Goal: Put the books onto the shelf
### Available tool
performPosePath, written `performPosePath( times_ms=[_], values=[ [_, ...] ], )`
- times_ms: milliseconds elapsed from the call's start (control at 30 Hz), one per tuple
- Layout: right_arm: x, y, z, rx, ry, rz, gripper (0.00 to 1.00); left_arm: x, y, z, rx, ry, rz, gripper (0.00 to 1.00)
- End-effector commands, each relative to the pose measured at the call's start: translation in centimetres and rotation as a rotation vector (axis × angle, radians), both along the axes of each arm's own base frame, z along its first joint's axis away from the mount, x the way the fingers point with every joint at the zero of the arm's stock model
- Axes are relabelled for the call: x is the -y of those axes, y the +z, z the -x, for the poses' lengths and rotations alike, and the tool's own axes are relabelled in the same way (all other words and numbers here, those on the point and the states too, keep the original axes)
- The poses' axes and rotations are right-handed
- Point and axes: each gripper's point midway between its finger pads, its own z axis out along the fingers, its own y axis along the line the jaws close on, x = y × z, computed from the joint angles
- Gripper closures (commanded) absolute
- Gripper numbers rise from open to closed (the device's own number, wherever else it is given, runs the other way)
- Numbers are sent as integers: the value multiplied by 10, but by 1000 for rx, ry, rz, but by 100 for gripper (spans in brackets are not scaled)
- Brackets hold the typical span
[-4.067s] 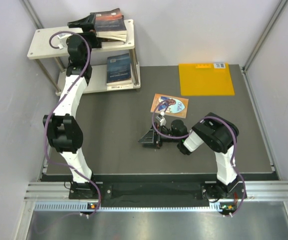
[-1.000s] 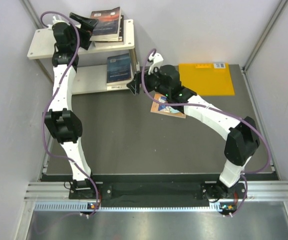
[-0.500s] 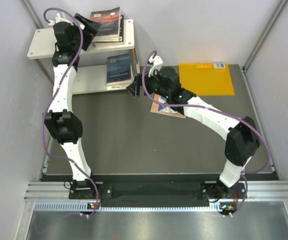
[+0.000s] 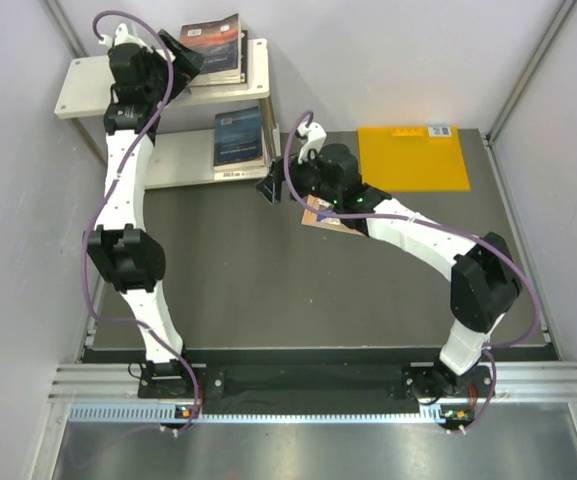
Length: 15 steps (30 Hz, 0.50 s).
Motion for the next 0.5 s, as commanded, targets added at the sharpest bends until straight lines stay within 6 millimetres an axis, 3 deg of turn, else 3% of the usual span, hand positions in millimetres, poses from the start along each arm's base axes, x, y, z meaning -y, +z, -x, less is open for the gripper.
performPosePath(
  times_ms=[0, 200, 467],
  values=[
    [6, 9, 8, 10, 5, -35, 0, -7, 66, 27, 179, 40, -65, 1],
    [15, -38, 18, -74, 1, 13, 0, -14, 72, 33, 200, 79, -103, 1],
    [23, -69, 40, -176, 43, 4, 0, -24, 67, 38, 193, 129, -124, 1]
  ],
)
